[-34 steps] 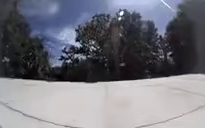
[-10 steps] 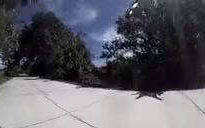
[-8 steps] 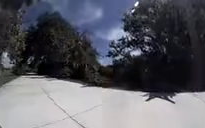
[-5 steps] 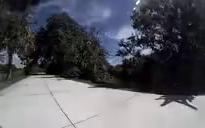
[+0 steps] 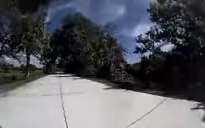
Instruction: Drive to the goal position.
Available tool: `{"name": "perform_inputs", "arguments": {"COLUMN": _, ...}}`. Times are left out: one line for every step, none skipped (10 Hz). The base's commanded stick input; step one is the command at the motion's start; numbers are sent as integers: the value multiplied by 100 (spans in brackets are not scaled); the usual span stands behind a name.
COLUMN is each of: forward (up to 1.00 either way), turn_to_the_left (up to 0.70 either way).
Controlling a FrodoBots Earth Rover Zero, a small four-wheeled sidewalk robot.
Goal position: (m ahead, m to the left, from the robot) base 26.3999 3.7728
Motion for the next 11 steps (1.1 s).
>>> {"name": "perform_inputs", "arguments": {"forward": 85, "turn_to_the_left": 17}}
{"name": "perform_inputs", "arguments": {"forward": 85, "turn_to_the_left": 0}}
{"name": "perform_inputs", "arguments": {"forward": 85, "turn_to_the_left": 0}}
{"name": "perform_inputs", "arguments": {"forward": 85, "turn_to_the_left": 0}}
{"name": "perform_inputs", "arguments": {"forward": 85, "turn_to_the_left": 0}}
{"name": "perform_inputs", "arguments": {"forward": 85, "turn_to_the_left": 0}}
{"name": "perform_inputs", "arguments": {"forward": 85, "turn_to_the_left": 0}}
{"name": "perform_inputs", "arguments": {"forward": 85, "turn_to_the_left": 0}}
{"name": "perform_inputs", "arguments": {"forward": 85, "turn_to_the_left": 0}}
{"name": "perform_inputs", "arguments": {"forward": 85, "turn_to_the_left": 0}}
{"name": "perform_inputs", "arguments": {"forward": 85, "turn_to_the_left": 0}}
